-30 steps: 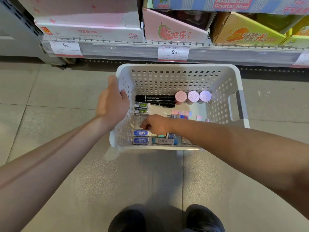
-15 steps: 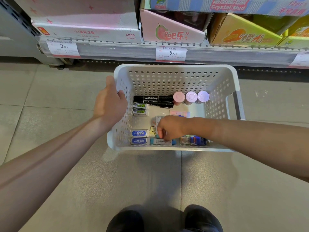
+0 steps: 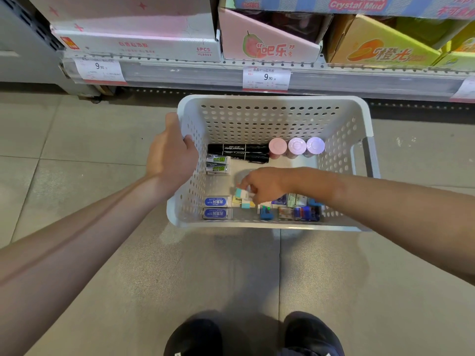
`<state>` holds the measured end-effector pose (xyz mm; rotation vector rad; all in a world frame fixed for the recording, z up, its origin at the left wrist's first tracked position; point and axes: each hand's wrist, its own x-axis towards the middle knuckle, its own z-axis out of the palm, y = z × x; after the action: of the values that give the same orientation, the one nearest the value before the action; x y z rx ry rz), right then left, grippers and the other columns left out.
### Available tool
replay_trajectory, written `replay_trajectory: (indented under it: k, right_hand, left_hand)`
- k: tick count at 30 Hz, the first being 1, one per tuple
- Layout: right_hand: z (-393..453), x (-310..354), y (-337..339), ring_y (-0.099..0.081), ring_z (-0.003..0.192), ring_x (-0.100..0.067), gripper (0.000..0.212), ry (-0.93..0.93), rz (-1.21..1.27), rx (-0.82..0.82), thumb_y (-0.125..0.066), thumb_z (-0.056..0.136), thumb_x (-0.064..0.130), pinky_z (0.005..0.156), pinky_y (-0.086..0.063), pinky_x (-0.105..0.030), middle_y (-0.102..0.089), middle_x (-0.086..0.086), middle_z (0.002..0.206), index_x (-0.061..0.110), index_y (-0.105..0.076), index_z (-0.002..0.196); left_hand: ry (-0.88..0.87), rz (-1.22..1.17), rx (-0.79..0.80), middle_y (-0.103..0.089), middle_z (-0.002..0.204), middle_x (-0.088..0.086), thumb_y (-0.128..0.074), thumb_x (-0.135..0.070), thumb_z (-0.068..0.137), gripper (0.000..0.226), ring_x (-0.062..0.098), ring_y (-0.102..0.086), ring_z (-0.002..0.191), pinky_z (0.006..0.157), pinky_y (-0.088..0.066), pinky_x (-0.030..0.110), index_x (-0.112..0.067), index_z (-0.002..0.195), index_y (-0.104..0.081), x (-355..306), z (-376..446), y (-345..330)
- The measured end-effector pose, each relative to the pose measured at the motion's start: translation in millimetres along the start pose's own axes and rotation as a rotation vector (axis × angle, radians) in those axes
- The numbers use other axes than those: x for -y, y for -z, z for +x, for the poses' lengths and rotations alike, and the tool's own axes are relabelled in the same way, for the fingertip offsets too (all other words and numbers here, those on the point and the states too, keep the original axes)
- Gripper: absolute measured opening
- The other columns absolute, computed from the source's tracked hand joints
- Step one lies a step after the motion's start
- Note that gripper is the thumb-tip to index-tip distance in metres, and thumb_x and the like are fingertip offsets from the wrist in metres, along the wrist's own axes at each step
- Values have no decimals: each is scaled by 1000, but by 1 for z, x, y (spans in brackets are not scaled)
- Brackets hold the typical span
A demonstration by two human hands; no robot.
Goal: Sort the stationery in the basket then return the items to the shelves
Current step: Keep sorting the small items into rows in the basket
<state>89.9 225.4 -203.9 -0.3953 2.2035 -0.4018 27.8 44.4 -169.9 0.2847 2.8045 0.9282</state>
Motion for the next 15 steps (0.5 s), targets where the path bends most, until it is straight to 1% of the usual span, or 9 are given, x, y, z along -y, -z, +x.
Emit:
replay_trajectory:
  k: [1,3,4,5,8,10,12,13,15]
  right_hand:
    - [0,-2,0,-51,95,-21,49,-1,-14,-13,-56,88,11,71,-37,-22,-56,-5,116,10,-45,136]
    - [0,-4,-3,-52,111,-26,57,-7,-79,10,-56,89,13,81,-40,-26,-52,-10,131,14,-37,142]
    - [1,-6,-5,-51,115,-27,58,-6,-113,23,-56,89,13,84,-41,-27,-49,-11,134,15,-35,144]
    - [0,-8,-7,-51,116,-27,59,-7,-137,28,-56,89,13,83,-41,-27,-49,-12,134,16,-34,143]
    - [-3,-15,-6,-52,111,-27,58,-28,-193,26,-57,89,14,75,-37,-26,-51,-12,129,20,-33,143]
    - [-6,-17,-7,-52,105,-24,60,-25,-235,37,-57,89,15,72,-37,-26,-52,-11,126,23,-32,142]
    - [-6,-18,-7,-48,93,-19,62,-24,-266,46,-58,89,16,68,-37,-27,-53,-10,124,26,-29,143]
    - [-6,-19,-7,-45,88,-17,63,-21,-281,43,-57,89,16,65,-36,-26,-54,-10,122,27,-28,144]
    - [-6,-18,-6,-42,84,-16,64,-10,-322,39,-57,90,16,53,-32,-24,-55,-10,117,26,-27,145]
  left_hand:
    - [3,4,0,-47,66,13,-38,-10,98,13,32,-50,54,47,-48,52,-5,110,-33,0,0,0]
    - [5,8,-1,-49,68,15,-38,-10,99,17,33,-51,55,48,-48,55,-4,113,-33,0,0,0]
    - [3,9,-3,-49,67,14,-38,-10,98,17,33,-51,54,48,-49,55,-3,114,-33,0,0,0]
    - [2,11,-3,-48,66,12,-38,-10,98,17,32,-51,54,48,-49,53,-4,113,-33,0,0,0]
    - [-2,14,2,-44,64,8,-38,-10,98,14,28,-48,52,47,-46,45,-5,110,-33,0,1,0]
    - [-2,11,4,-43,63,8,-37,-10,98,13,28,-46,52,47,-46,46,-5,110,-33,0,1,0]
    - [0,6,5,-43,63,7,-37,-10,99,15,28,-46,52,48,-47,47,-4,111,-33,0,0,0]
    - [1,9,3,-43,63,7,-37,-11,99,16,27,-46,52,48,-46,45,-3,112,-33,0,1,0]
    - [2,9,3,-44,63,7,-37,-11,99,17,27,-47,53,49,-46,43,-3,113,-33,0,1,-1]
